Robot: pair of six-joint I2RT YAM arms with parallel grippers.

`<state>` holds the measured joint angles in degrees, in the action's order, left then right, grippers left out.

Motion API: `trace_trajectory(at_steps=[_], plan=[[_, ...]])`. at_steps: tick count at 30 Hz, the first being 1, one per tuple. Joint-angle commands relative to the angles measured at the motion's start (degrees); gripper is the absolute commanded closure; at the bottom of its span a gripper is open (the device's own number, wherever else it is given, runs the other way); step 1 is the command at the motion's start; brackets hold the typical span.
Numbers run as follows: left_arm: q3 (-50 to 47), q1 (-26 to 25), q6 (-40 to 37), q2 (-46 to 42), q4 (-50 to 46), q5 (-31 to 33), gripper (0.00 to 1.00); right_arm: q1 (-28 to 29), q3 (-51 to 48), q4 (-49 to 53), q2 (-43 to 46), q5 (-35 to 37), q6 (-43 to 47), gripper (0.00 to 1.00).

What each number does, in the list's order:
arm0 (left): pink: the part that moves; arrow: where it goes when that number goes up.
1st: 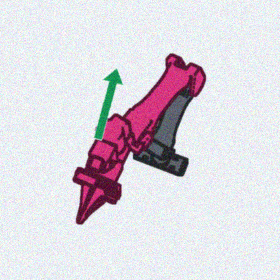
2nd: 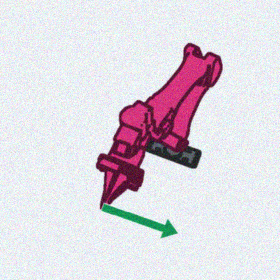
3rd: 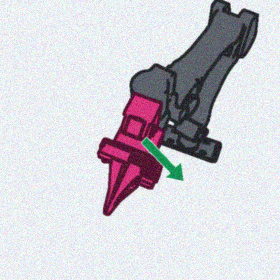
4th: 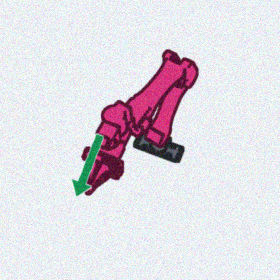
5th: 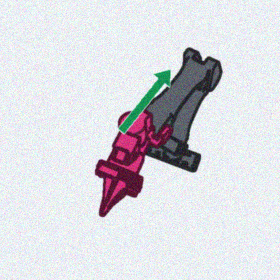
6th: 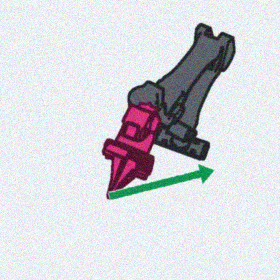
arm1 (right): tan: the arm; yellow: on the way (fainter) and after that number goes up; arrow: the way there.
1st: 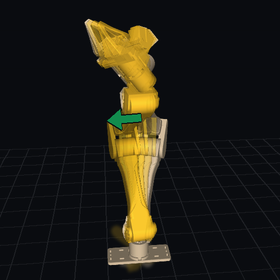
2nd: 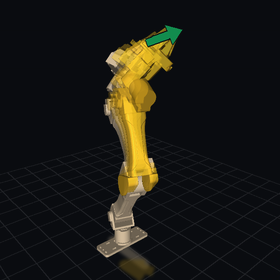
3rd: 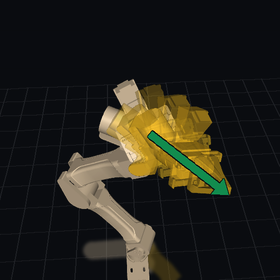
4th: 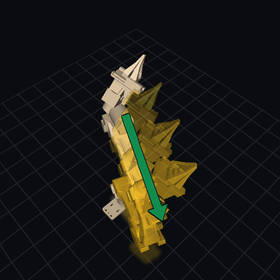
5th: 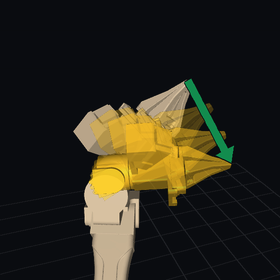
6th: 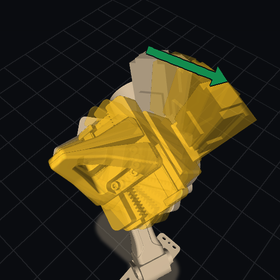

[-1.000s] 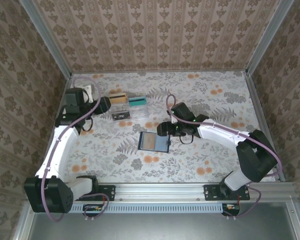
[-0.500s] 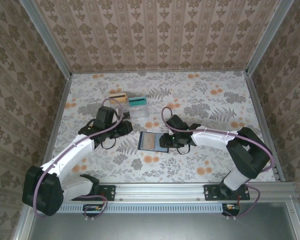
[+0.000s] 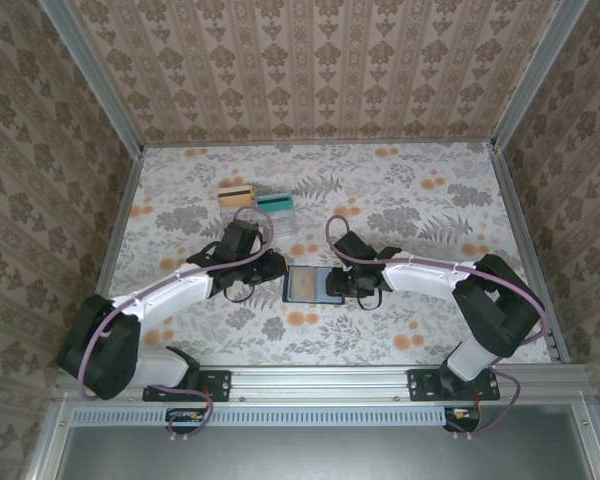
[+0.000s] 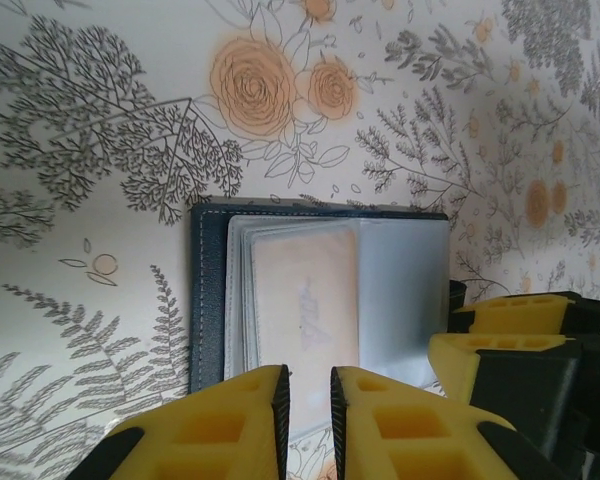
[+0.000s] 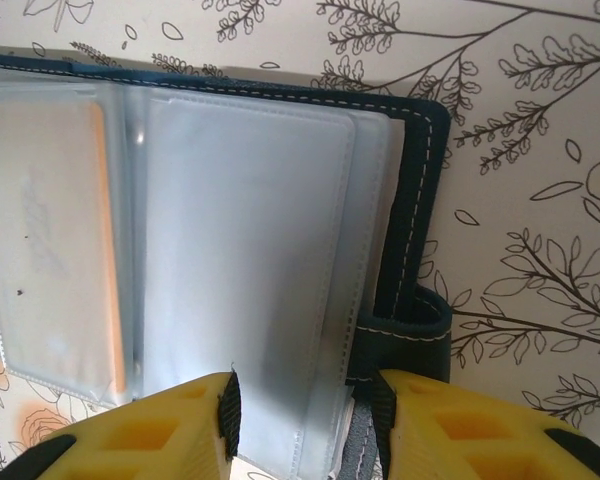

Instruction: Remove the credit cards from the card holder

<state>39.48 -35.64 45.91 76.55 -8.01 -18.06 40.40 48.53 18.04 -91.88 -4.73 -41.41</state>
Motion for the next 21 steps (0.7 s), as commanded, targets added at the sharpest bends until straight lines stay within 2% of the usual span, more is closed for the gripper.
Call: trace_trajectory(at_steps=[1,8,12,21], plan=[[0.5,-1.1,1.1,2.5,2.6,-2.7,0.79,0.3,0.7,2.8,1.1,1.9,-1.5,0.58],[1.3,-2.5,2.0,7.1,4.4,-4.0,0.78,0.2,2.5,6.2,3.5,3.7,-0.7,0.58],[2.0,-2.6,1.8,8.4,3.5,-3.9,0.74,0.2,1.5,6.0,2.0,4.0,-0.8,0.57],[2.9,-2.9,1.5,10.1,2.0,-4.4,0.73,0.2,1.8,2.8,-2.4,1.8,-0.3,0.60]])
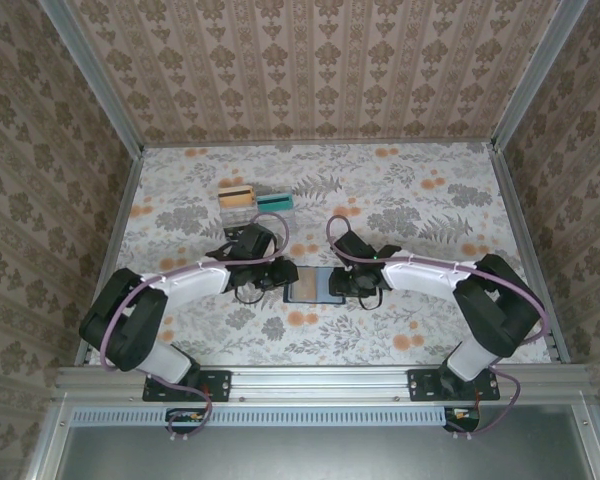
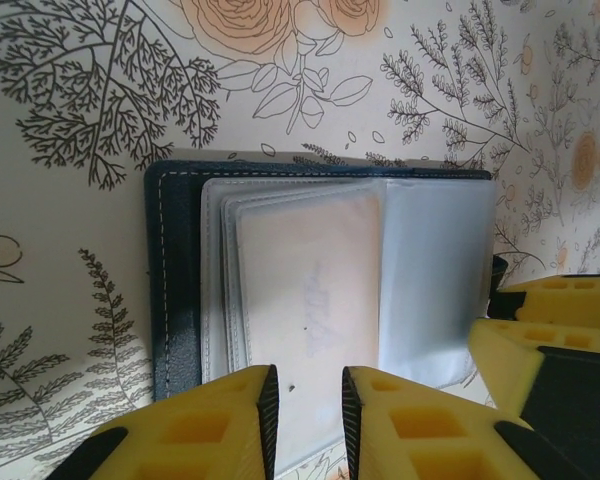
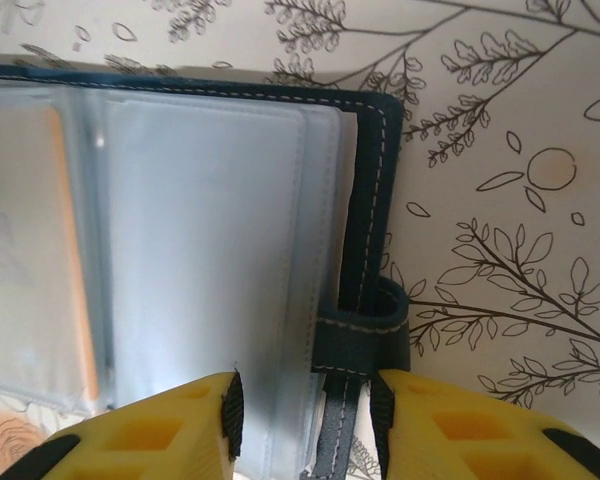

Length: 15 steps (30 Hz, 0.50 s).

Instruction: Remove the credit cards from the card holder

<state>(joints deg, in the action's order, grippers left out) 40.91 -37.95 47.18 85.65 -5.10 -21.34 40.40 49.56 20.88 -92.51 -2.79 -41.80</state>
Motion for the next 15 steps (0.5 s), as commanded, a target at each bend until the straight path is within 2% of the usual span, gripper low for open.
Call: trace_trajectory(at_steps=[1,15], plan=[[1.7,-0.6,0.1,1.2,-0.9,-1.3,0.73,0.2,0.9,-0.1,-2.1,-0.1,0.1,0.61],[2.6,-0.8,-1.0,2.3,-5.0,2.0,0.74,0.2,0.4,-0.1,-2.6,-0.2,-0.1,0.65]])
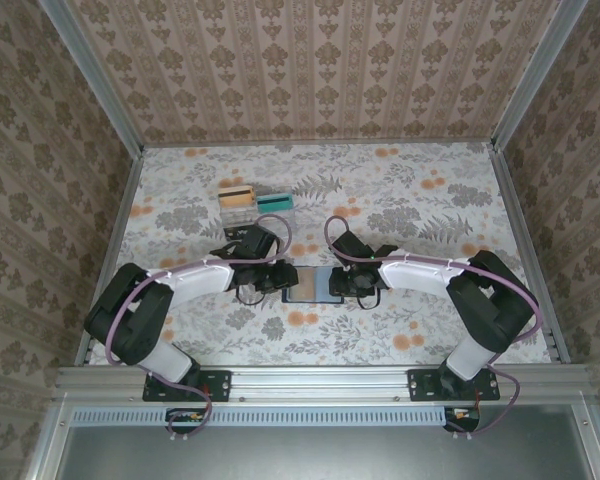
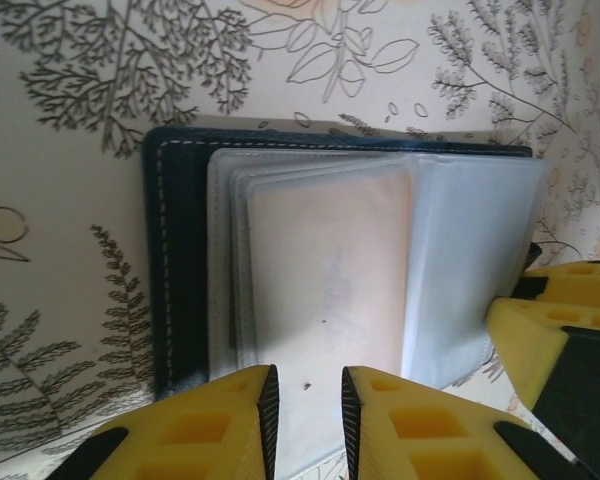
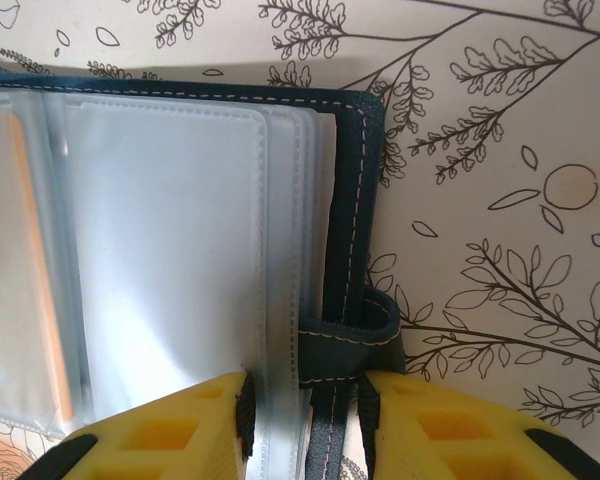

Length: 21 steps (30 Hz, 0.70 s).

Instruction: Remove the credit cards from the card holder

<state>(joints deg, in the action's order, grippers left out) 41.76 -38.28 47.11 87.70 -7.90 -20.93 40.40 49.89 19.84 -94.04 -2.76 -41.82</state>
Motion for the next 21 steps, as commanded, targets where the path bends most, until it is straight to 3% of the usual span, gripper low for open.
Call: trace_trajectory(at_steps=[1,21], plan=[[1.8,-0.5,-1.1,0.3,-2.3,1.7,0.74,0.2,0.0,0.9,-1.1,-0.3,-0.2,0.65],[2.5,-1.3,-0.9,3.6,0.8,-1.0,0.74,0.2,-0.9,0.3,-1.0,-0.6,-0.9,0.65]])
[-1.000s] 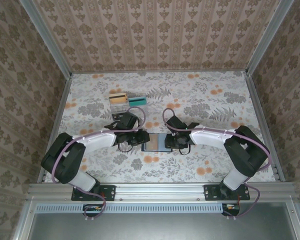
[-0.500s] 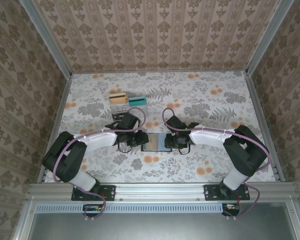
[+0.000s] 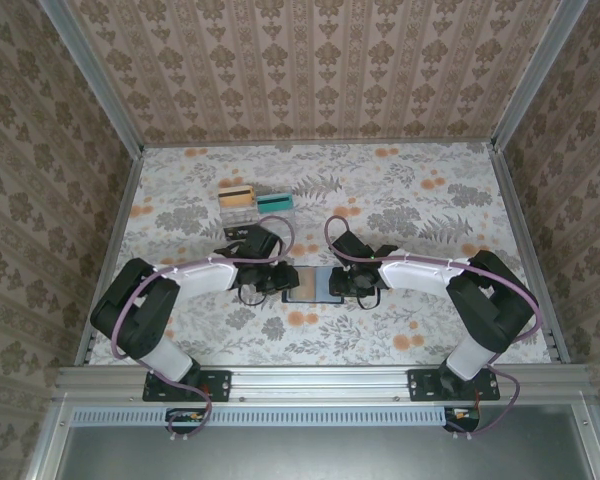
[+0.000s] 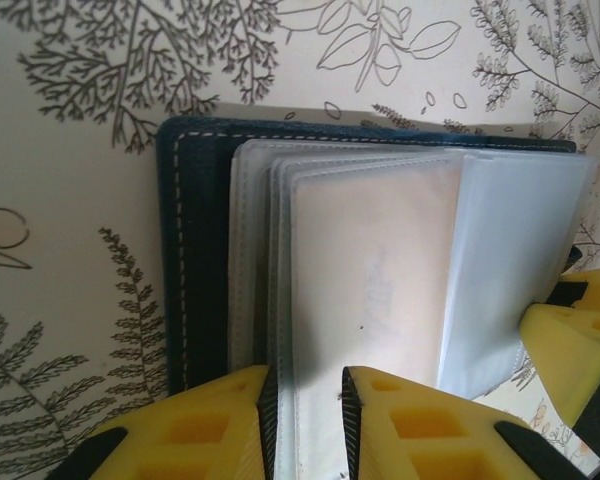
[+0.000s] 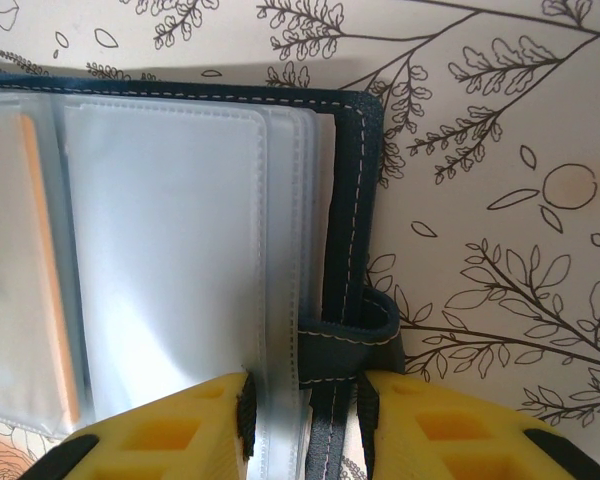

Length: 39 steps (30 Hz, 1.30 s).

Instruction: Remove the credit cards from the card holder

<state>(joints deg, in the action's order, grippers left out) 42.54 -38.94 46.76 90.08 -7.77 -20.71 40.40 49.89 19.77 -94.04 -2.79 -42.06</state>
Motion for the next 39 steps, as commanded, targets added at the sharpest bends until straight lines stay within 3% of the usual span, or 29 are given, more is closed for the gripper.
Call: trace_trajectory(at_steps=[1,5,9,17,23,39], plan=[[1.8,-0.7,-0.6,1.4,0.8,-1.4,0.74,0.2,-0.9,0.3,-1.0,-0.6,-0.7,0.65],[2.1,-1.0,-0.5,2.3,1.5,-2.4,0.72,0.2,-0.9,0.2,-1.1,-0.6,-0.7,0.65],[2.3,-1.2,-0.4,2.6,3.1,-3.7,0.64,0.2,-1.0,0.2,-1.2,-0.6,-0.8,0.65],[2.0,-1.3,-0.3,2.1,6.1,-6.2,0.24,0.2,-1.2,0.1,-1.3,-0.7,-1.0,0.65],[1.9,-1.6,-0.6,1.7,6.4,-6.4,0.01,0.2,-1.0,0.2,-1.3,-0.7,-1.0,0.65],[3.5,-1.3,-3.9,-1.3,1.9,-3.7,0.00,-2.3,-0.1,5.8,5.2,4.9,-0.8,0.56]])
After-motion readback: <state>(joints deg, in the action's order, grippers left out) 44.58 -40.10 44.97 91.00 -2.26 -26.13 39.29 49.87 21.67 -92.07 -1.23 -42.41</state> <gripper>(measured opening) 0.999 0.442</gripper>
